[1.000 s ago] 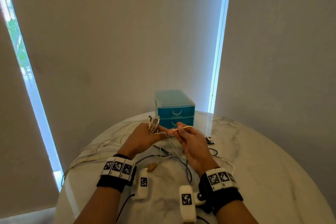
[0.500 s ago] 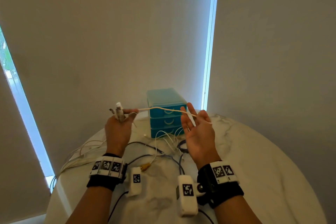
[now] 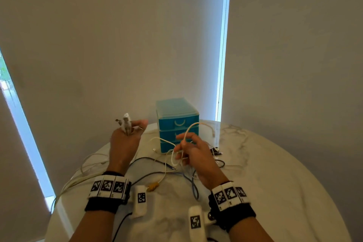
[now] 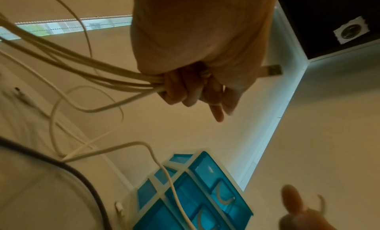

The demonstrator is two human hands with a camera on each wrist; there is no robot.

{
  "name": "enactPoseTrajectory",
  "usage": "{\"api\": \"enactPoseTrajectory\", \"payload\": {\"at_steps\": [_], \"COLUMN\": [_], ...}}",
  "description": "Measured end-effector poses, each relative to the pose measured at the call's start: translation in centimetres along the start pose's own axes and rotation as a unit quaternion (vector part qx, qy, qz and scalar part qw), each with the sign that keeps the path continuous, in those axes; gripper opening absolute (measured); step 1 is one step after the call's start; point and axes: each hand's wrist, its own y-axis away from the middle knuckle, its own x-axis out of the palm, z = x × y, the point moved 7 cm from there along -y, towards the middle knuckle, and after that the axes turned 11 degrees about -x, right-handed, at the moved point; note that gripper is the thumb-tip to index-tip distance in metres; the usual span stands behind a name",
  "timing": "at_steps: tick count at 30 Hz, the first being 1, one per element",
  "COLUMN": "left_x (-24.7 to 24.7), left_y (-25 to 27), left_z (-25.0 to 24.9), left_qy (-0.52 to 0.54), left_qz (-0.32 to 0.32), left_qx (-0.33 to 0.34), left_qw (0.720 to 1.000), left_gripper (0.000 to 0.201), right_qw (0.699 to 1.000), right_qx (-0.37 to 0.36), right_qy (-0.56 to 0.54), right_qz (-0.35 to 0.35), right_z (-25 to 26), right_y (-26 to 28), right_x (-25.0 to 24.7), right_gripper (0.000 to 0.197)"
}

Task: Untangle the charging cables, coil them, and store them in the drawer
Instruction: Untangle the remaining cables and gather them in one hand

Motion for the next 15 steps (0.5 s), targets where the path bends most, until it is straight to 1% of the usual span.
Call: {"api": "enactPoseTrajectory", "payload": {"at_steps": [3, 4, 6, 7, 9, 12, 13, 15], "left_x": [2.1, 2.6, 3.5, 3.7, 3.8, 3.9, 3.9, 3.8], "left_y": [1.8, 2.3, 2.9, 2.9, 2.6, 2.9, 2.9, 2.9], "left_z": [-1.5, -1.6, -1.5, -1.3, -1.1, -1.1, -1.0, -1.0], "left_qy": [-0.056, -0.075, -0.105, -0.114, -0.132, -0.149, -0.15, -0.142], "left_qz": [0.106, 0.14, 0.194, 0.207, 0.208, 0.236, 0.245, 0.252], "left_qx": [-0.007, -0.004, 0.008, 0.017, 0.032, 0.033, 0.033, 0.03], "left_qw": [0.993, 0.987, 0.975, 0.971, 0.969, 0.96, 0.957, 0.957], "left_gripper": [0.036, 0.039, 0.035, 0.031, 0.025, 0.021, 0.021, 0.02], "right_qw": [0.992, 0.987, 0.978, 0.973, 0.964, 0.963, 0.966, 0.979], "right_qx": [0.0, -0.001, -0.003, -0.005, -0.012, 0.002, 0.014, 0.035], "right_qy": [0.09, 0.119, 0.161, 0.179, 0.206, 0.202, 0.19, 0.141], "right_qz": [0.088, 0.108, 0.136, 0.148, 0.167, 0.179, 0.174, 0.141], "right_z": [-1.1, -1.4, -1.9, -2.0, -2.0, -2.2, -2.2, -2.0], "right_y": [0.4, 0.4, 0.6, 0.6, 0.7, 0.9, 1.0, 0.9], "right_x": [2.1, 2.6, 3.5, 3.9, 4.3, 4.4, 4.3, 3.8], "right_gripper": [0.027, 0.028, 0.03, 0.031, 0.032, 0.028, 0.027, 0.037]}}
